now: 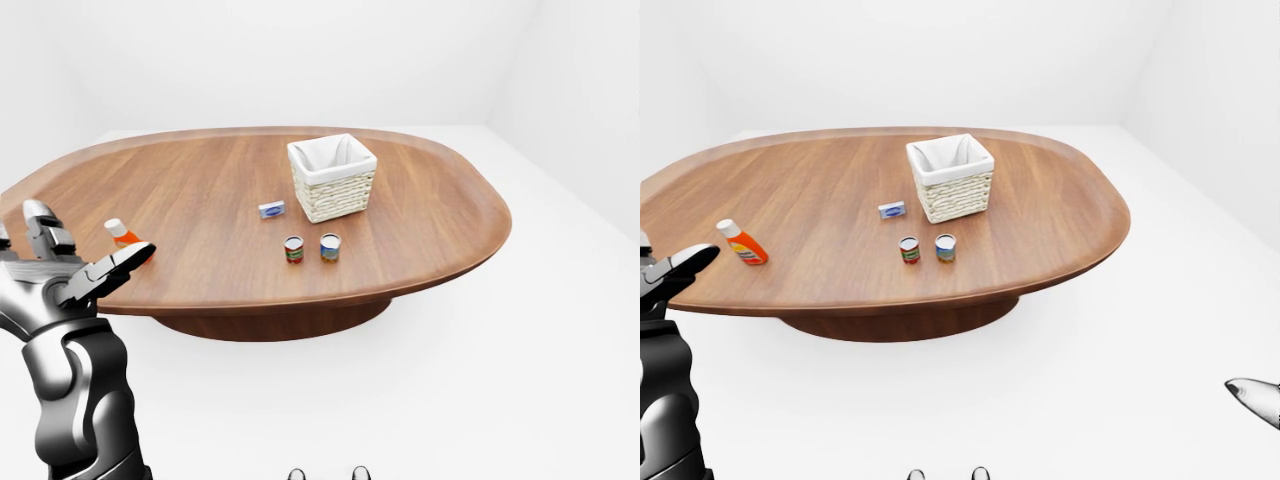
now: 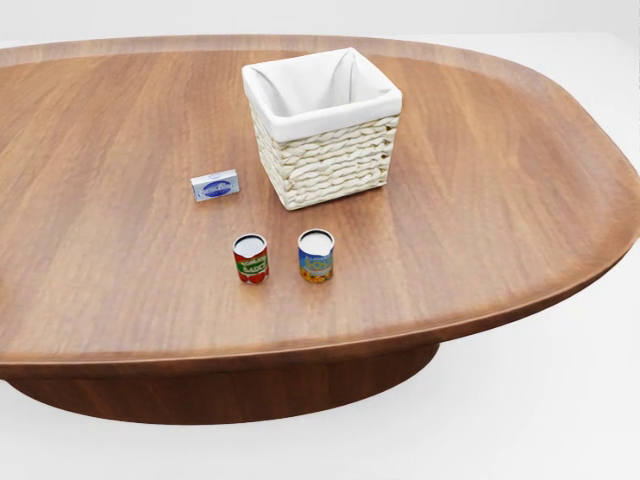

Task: Pick up the tomato sauce, and put it in the basket.

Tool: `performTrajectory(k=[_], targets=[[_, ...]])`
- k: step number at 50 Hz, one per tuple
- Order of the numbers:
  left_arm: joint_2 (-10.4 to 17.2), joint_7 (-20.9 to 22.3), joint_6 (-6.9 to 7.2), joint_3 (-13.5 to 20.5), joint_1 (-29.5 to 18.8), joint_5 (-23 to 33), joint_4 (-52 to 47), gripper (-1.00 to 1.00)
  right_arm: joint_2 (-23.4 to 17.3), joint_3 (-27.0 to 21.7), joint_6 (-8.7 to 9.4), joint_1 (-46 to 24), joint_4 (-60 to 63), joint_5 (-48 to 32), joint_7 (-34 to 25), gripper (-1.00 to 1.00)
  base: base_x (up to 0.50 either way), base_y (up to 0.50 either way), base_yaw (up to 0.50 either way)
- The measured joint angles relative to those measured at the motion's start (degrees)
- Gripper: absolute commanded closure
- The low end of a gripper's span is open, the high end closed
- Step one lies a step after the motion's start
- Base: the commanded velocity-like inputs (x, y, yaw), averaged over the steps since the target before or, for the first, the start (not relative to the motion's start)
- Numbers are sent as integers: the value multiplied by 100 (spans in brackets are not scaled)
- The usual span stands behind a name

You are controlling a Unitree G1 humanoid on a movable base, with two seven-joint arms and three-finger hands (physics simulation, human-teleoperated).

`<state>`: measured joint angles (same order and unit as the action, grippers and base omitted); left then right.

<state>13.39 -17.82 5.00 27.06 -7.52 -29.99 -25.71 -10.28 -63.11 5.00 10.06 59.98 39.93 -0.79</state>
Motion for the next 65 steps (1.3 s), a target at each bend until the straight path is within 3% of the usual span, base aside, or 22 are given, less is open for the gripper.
performTrajectory(k=[29,44,65], targets=[[-32,34,0,-37,16,45,39,-100,72,52,0,13,-1,-96,-83,-100,0,-27,0],[-40,48,0,-47,19,59,60,-100,109,204,0,4,0,-338,-174,-100,0,0,0],[-43,58,0,-56,20,70,76,-100,128,342,0,-10,2,-518,-246,-100,29,0,0]])
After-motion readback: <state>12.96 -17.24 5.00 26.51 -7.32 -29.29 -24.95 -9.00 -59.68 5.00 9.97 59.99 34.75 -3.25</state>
